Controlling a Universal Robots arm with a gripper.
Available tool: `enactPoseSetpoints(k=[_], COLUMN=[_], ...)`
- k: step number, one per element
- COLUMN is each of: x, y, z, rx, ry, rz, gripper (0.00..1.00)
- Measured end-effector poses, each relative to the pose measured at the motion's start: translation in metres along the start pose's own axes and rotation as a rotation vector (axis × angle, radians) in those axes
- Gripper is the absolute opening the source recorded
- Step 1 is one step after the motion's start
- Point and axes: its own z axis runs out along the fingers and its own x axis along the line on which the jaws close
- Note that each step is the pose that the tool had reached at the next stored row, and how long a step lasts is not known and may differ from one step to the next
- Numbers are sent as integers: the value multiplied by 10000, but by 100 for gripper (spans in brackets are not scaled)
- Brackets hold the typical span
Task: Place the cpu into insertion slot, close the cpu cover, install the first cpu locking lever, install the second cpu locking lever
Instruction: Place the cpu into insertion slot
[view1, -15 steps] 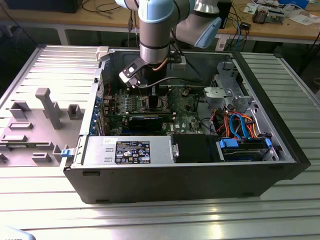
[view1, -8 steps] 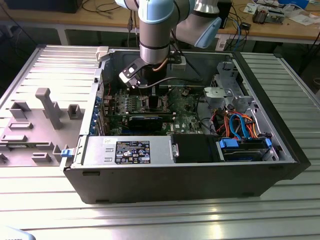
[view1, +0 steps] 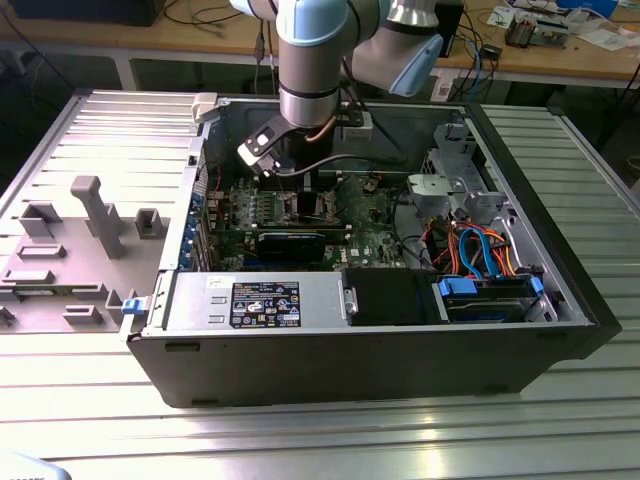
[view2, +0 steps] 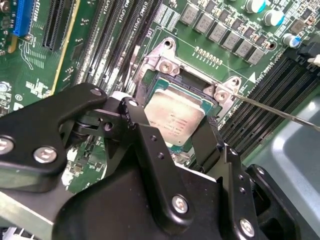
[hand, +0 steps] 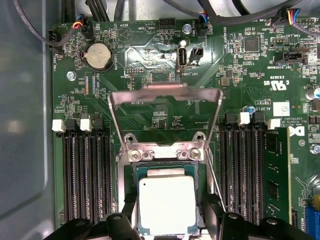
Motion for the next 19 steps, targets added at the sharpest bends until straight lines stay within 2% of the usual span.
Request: enactPoseSetpoints(k=[4, 7, 9, 19], x=[0, 1, 1, 0], y=[4, 5, 5, 6], z=[-7, -7, -7, -71], rx=[4, 7, 6, 8], ry=[69, 176, 213, 216], rz=[1, 4, 4, 4], gripper=[62, 62, 62, 62])
